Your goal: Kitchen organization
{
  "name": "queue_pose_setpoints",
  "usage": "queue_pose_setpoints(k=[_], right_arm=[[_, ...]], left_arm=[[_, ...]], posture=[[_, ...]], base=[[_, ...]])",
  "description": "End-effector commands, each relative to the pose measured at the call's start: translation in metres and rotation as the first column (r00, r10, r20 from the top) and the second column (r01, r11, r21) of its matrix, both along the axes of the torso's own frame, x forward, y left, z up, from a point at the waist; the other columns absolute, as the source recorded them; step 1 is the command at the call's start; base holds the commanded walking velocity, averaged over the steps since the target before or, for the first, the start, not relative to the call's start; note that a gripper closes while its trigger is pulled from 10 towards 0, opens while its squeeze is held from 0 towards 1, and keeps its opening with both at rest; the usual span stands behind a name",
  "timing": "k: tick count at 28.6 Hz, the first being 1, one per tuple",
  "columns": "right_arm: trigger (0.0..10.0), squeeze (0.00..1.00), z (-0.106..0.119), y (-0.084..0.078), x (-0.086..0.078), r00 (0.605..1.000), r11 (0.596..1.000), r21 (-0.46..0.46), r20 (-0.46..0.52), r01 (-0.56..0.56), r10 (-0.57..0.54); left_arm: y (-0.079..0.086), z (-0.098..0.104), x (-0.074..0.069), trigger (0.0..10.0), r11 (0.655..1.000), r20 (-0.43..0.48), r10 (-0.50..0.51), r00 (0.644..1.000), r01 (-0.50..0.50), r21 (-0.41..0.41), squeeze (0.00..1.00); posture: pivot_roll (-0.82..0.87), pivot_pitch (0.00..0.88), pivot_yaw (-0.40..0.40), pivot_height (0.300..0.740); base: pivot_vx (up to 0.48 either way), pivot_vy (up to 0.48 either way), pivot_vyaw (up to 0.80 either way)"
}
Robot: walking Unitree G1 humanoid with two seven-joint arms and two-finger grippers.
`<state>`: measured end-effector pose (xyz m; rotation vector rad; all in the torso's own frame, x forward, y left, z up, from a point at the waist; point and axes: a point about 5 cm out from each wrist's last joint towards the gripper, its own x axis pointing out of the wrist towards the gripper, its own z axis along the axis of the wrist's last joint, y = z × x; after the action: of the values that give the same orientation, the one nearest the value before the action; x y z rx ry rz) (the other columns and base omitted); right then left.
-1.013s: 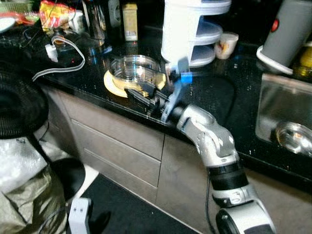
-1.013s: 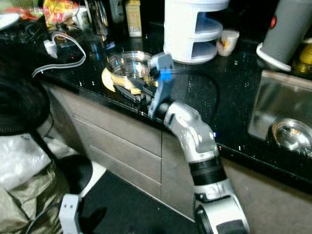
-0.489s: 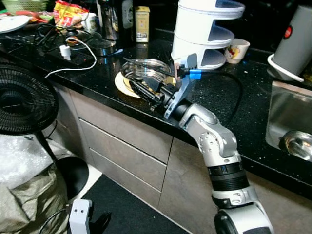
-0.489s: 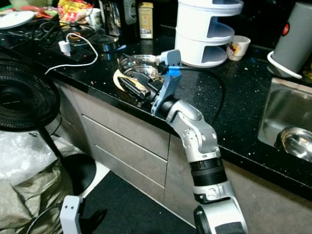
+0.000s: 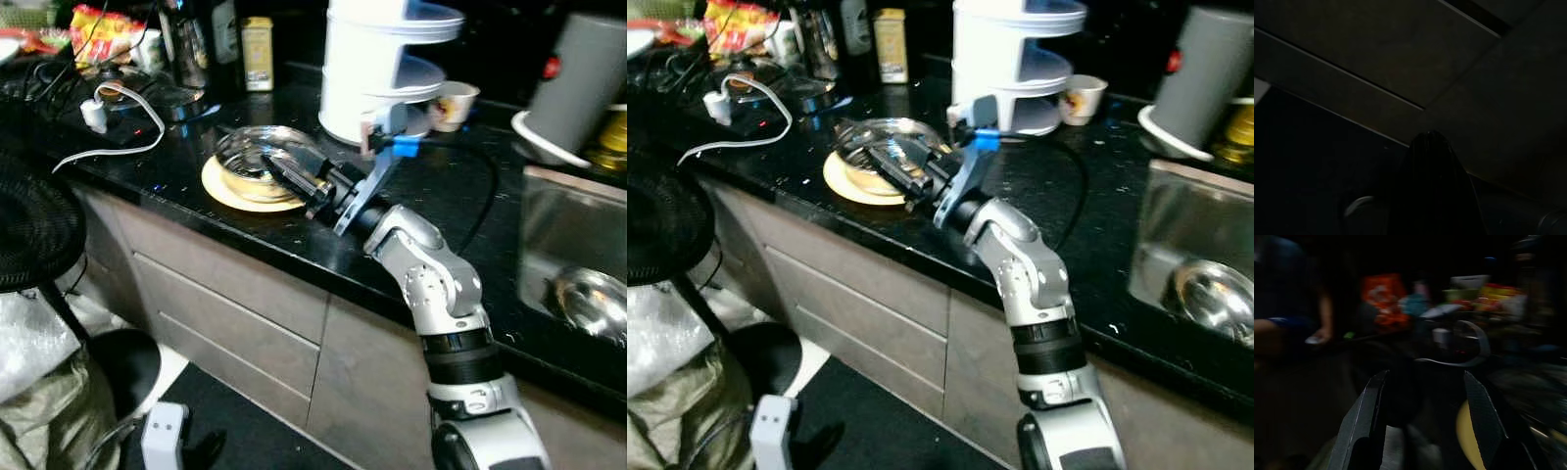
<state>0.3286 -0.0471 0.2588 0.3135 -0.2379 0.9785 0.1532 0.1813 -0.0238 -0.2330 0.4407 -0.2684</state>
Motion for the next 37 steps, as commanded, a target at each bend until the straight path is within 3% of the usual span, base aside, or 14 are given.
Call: queue_pose_setpoints(k=[1,7,12,17,26,30,37], right_arm=[[10.0,0.00,0.007,0.000,-0.006,0.998,0.999,0.014,0.048,-0.039,0.038],[10.0,0.00,0.008,0.001,-0.009,0.997,0.998,0.025,0.054,-0.064,0.063],[10.0,0.00,0.013,-0.004,-0.007,0.998,0.992,0.110,0.023,-0.057,0.055],[10.0,0.00,0.018,-0.017,0.003,1.000,0.984,0.175,-0.017,0.029,-0.027],[10.0,0.00,0.017,-0.026,0.014,0.991,0.974,0.194,-0.091,0.114,-0.097],[10.0,0.00,0.023,-0.037,0.019,0.986,0.947,0.293,-0.141,0.131,-0.093],[10.0,0.00,0.026,-0.046,0.023,0.982,0.939,0.304,-0.143,0.162,-0.123]], left_arm=[[0.000,-0.001,-0.004,10.0,1.000,-0.013,-0.009,1.000,0.009,0.009,0.00],[-0.001,0.002,-0.003,10.0,1.000,-0.007,-0.012,1.000,0.012,0.009,0.00],[-0.001,0.004,-0.003,10.0,1.000,0.000,-0.009,1.000,0.009,0.008,0.00],[0.000,0.003,-0.004,10.0,1.000,-0.003,-0.009,1.000,0.009,0.012,0.00],[0.001,0.000,-0.005,10.0,1.000,-0.009,-0.009,1.000,0.009,0.014,0.00],[0.001,-0.001,-0.004,10.0,1.000,-0.010,0.002,1.000,-0.002,0.003,0.00],[0.001,-0.001,-0.003,10.0,1.000,-0.010,-0.003,1.000,0.003,0.002,0.00]], posture=[[0.11,0.000,-0.065,0.740],[0.11,0.000,-0.065,0.740],[0.11,0.000,-0.062,0.740],[0.11,0.000,-0.061,0.740],[0.11,0.000,-0.064,0.740],[0.11,0.000,-0.065,0.740],[0.11,0.000,-0.064,0.740]], base=[[0.274,0.000,0.80],[0.274,0.000,0.80],[0.268,0.000,0.32],[0.050,0.000,0.00],[0.000,0.000,0.00],[0.000,0.000,-0.80],[0.000,0.000,-0.80]])
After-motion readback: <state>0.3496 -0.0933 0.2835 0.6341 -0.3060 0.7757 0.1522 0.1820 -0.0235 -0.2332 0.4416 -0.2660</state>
